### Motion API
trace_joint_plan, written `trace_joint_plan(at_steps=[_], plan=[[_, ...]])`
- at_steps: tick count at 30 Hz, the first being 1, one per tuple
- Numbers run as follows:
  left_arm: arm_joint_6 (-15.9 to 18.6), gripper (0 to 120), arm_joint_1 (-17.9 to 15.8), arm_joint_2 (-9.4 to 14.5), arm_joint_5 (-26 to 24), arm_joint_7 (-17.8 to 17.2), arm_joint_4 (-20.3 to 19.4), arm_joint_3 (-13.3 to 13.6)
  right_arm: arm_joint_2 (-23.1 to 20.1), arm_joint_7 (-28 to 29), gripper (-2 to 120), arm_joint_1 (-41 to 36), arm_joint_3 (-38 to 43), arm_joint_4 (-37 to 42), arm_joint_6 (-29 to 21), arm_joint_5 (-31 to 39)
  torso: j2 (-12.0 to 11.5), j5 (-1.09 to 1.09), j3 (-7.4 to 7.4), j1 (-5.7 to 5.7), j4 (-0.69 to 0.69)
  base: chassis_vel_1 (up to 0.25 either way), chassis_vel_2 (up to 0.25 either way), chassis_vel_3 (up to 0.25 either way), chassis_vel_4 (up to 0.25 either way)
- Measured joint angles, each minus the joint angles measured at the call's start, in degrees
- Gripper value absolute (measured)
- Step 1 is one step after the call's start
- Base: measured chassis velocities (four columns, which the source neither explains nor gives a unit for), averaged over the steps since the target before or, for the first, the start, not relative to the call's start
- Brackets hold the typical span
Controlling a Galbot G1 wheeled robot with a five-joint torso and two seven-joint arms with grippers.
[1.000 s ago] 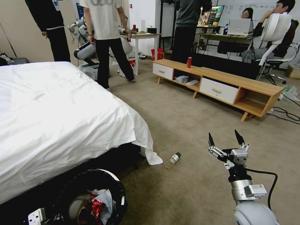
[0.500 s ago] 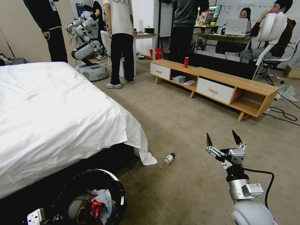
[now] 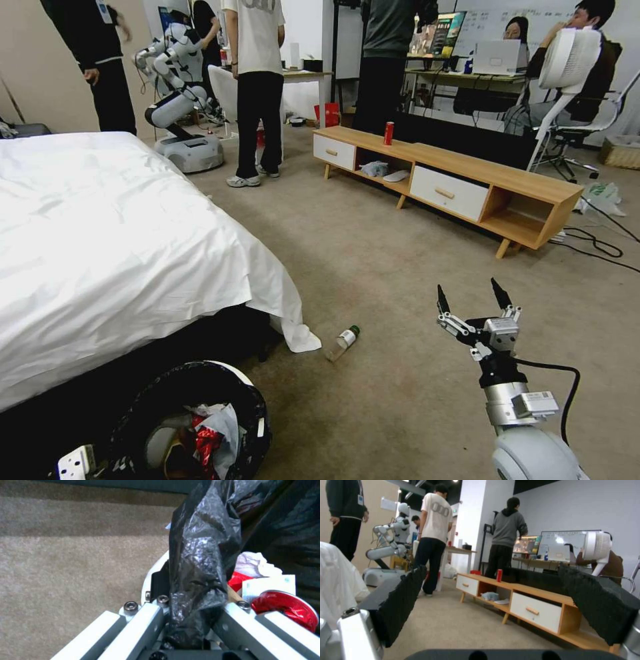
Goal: Pick up the trash bin, then pick up the garbage from the floor and place it into the trash bin.
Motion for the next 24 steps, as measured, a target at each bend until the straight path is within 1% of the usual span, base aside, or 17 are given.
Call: trace_joint_plan(at_steps=[10, 17, 24], plan=[[-0.02, 1, -0.05, -0.05, 0.01, 0.0, 0.01, -0.09, -0.07, -0.01, 100, 0.57, -0.37, -0.4, 0.0, 0.2, 0.0, -0.02, 0.0, 0.0, 0.01, -0.094, -0.089, 0.084, 0.083], [-0.06, 1, -0.09, -0.11, 0.01, 0.0, 0.09, -0.18, -0.03, -0.01, 100, 1.1, -0.9, -0.9, 0.0, 0.32, 0.0, 0.01, 0.0, -0.01, 0.0, -0.161, -0.162, 0.161, 0.159], [-0.08, 1, -0.14, -0.11, 0.01, -0.01, 0.09, -0.18, -0.06, 0.0, 100, 1.32, -0.9, -0.94, 0.0, 0.49, 0.0, -0.02, 0.0, -0.01, 0.01, -0.159, -0.152, 0.171, 0.151]])
